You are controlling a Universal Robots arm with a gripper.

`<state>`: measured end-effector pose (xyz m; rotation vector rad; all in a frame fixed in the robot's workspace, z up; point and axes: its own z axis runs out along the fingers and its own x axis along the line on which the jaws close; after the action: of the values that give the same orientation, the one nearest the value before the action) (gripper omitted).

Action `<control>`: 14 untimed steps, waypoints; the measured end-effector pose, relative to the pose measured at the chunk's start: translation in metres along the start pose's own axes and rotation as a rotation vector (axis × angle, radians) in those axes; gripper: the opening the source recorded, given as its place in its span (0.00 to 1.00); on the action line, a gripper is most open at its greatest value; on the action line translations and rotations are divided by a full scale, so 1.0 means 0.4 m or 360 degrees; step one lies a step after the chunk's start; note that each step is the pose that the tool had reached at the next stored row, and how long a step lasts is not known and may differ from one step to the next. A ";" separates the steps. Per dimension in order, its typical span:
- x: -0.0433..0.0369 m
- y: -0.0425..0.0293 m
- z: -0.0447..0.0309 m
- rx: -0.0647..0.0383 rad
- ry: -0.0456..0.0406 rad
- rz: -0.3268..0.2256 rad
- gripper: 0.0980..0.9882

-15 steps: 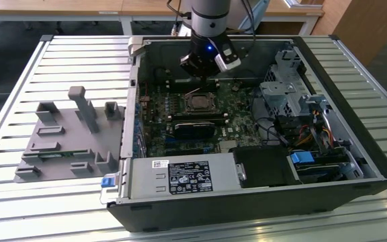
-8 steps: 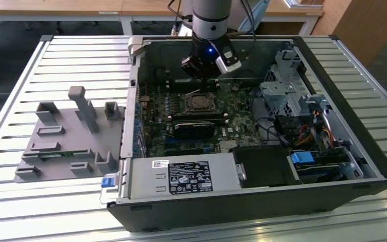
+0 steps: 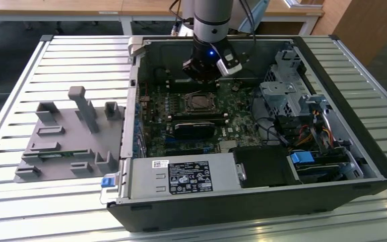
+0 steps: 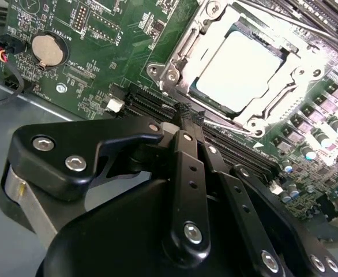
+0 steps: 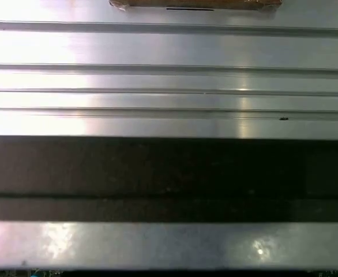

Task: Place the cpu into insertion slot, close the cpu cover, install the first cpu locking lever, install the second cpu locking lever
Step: 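Install the first cpu locking lever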

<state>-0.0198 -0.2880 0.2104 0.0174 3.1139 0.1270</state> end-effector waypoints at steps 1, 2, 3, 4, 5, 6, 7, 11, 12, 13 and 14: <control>-0.001 0.000 0.002 0.0001 0.0000 0.0000 0.01; -0.002 0.000 0.005 0.0003 0.0000 0.0000 0.01; -0.003 0.000 0.007 0.0006 0.0000 0.0000 0.01; -0.003 0.000 0.009 0.0009 0.0000 0.0000 0.01; -0.004 0.000 0.011 0.0013 0.0000 0.0000 0.01; -0.004 0.000 0.013 0.0017 0.0000 0.0000 0.01; -0.004 0.000 0.016 0.0021 0.0000 -0.0001 0.01; -0.004 0.000 0.023 0.0036 0.0000 -0.0001 0.01; -0.004 0.000 0.025 0.0038 0.0000 -0.0001 0.01; -0.004 0.000 0.026 0.0040 0.0000 -0.0001 0.01; -0.004 0.000 0.028 0.0043 0.0000 -0.0001 0.01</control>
<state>-0.0180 -0.2871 0.1995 0.0169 3.1155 0.0848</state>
